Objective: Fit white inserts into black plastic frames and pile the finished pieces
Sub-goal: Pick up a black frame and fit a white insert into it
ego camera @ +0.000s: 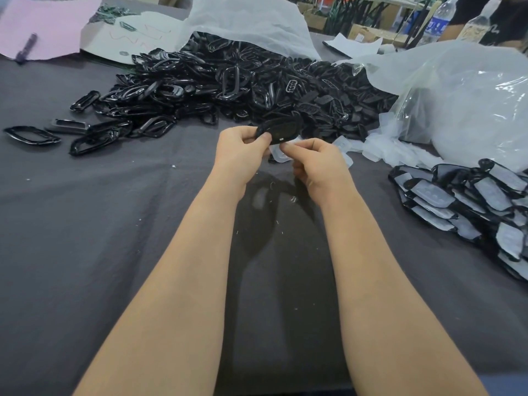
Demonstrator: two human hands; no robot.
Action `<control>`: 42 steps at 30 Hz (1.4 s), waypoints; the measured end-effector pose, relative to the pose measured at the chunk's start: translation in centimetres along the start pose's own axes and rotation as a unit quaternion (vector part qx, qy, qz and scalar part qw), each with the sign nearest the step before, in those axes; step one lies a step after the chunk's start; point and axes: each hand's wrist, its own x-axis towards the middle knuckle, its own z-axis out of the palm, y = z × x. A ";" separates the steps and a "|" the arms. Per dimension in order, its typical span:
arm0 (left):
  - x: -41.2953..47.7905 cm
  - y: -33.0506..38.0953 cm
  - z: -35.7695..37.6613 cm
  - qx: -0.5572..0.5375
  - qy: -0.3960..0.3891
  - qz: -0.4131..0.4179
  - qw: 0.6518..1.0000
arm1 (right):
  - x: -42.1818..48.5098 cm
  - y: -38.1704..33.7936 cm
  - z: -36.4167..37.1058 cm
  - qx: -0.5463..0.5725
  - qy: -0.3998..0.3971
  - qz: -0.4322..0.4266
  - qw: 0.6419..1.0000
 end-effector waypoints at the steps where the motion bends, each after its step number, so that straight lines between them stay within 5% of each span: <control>1: 0.0 0.1 0.0 -0.004 -0.001 -0.004 1.000 | 0.0 0.0 0.0 0.021 -0.006 0.009 1.000; 12: -0.2 0.5 -0.1 -0.073 -0.017 -0.030 0.997 | -0.7 -0.7 0.3 0.318 -0.100 0.127 0.934; 22: -0.4 0.8 0.3 -0.129 -0.028 -0.029 0.991 | -0.9 -0.6 0.6 0.384 -0.098 0.132 0.909; 30: 0.1 0.3 0.4 -0.114 -0.012 -0.031 0.993 | -0.9 -0.6 1.1 0.366 -0.087 0.123 0.918; 35: 1.1 -0.3 -1.0 -0.147 0.073 -0.042 0.986 | -0.7 -1.2 -0.6 0.392 -0.056 0.080 0.915; 42: 0.9 -0.4 -0.1 -0.111 0.038 -0.003 0.993 | -0.5 -0.7 -0.1 0.084 0.057 -0.016 0.995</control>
